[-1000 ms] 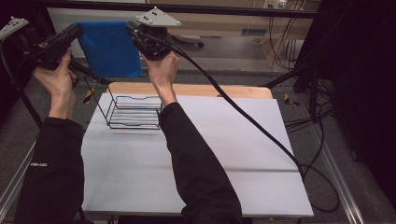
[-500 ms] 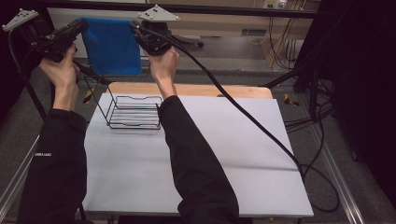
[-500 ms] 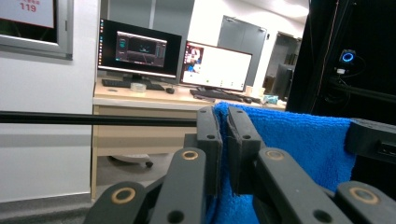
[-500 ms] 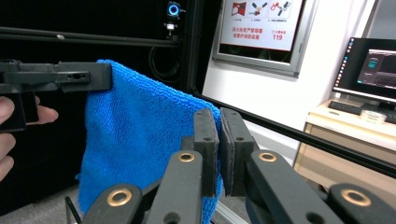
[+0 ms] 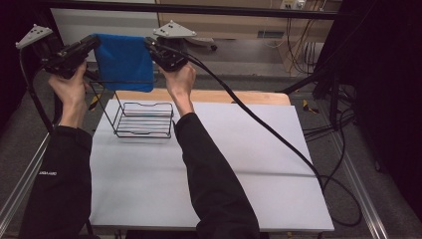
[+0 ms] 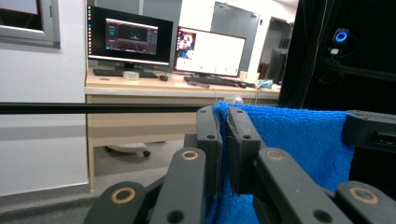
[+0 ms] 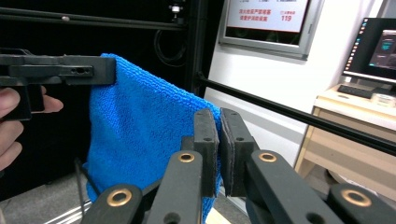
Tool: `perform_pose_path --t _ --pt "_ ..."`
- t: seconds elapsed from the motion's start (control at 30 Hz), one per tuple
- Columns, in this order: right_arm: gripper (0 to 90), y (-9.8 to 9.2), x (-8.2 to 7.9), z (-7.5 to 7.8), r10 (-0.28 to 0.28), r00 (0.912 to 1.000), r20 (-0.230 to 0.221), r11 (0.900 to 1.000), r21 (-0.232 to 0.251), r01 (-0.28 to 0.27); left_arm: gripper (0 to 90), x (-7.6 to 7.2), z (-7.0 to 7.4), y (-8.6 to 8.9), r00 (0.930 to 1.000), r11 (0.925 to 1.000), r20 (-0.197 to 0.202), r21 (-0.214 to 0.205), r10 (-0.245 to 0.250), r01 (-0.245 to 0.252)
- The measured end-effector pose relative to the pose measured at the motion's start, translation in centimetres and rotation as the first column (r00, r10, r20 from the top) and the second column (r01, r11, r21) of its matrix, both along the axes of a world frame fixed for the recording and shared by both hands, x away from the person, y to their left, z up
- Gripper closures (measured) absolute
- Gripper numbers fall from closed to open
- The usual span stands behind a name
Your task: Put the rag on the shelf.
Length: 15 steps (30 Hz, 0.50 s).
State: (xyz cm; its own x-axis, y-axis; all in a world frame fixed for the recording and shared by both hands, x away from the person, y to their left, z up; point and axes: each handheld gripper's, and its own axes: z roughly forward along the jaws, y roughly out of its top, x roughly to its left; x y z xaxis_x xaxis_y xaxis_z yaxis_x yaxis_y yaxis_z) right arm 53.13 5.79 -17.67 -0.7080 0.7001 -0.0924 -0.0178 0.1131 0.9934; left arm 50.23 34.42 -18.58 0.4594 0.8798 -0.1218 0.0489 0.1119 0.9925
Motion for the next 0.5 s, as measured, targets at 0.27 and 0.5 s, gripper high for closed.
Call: perform_pose_path --t 0.27,0.5 --pt "86.5 0.1 -0.5 -1.6 0.025 0.9994 -0.026 0.9996 -0.012 -0.025 84.0 -1.1 -1.7 0.6 0.9996 0.9995 -0.015 0.02 -0.024 0.024" --pt "86.4 0.3 -1.1 -2.2 0.053 0.998 -0.035 0.9982 -0.026 -0.054 84.0 -2.1 -2.8 1.2 0.999 0.9986 -0.025 0.036 -0.037 0.038"
